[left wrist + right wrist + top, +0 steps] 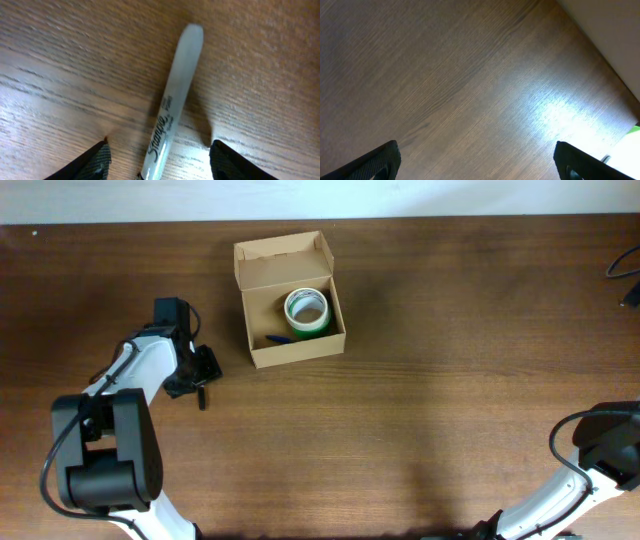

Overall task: Pack container
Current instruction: 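Lower the left gripper and grasp the black Sharpie marker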

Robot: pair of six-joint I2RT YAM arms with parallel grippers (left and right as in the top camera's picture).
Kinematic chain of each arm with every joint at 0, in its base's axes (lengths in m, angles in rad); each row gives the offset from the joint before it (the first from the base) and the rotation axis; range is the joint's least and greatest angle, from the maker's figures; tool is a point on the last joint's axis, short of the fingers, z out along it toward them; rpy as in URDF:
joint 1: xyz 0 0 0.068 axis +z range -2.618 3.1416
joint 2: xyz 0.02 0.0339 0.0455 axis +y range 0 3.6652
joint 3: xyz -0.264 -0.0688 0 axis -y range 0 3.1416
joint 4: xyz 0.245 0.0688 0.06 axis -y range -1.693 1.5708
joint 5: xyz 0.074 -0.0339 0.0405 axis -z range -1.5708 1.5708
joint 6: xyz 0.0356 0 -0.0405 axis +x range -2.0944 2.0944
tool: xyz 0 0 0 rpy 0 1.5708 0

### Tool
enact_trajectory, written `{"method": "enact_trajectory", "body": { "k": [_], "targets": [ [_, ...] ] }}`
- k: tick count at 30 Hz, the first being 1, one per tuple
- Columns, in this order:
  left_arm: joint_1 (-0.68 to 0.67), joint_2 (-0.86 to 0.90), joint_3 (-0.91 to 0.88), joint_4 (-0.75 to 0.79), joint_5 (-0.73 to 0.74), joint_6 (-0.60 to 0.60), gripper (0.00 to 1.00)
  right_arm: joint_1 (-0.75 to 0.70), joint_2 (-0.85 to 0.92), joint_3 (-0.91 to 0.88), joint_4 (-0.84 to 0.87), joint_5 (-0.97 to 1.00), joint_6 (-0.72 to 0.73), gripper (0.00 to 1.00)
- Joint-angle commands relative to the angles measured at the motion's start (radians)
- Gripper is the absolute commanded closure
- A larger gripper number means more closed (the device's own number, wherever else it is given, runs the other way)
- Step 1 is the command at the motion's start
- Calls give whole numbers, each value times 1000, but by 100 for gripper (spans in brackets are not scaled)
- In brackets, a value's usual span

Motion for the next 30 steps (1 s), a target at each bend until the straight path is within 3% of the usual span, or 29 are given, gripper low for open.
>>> {"method": "enact_trajectory", "body": {
  "k": [1,5,9,19,30],
  "targets": [
    [14,52,-8,10,71,14,39,2,-10,-1,0,12,0,1],
    [14,53,-6,7,70,61,50,2,-10,-1,0,12,0,1],
    [14,53,-6,-2,85,113,49,2,-10,-1,0,12,0,1],
    [12,80,21,-51,30,111,47,2,-10,-1,0,12,0,1],
    [5,85,72,-142,-74,46,48,2,-10,-1,0,12,0,1]
  ]
}}
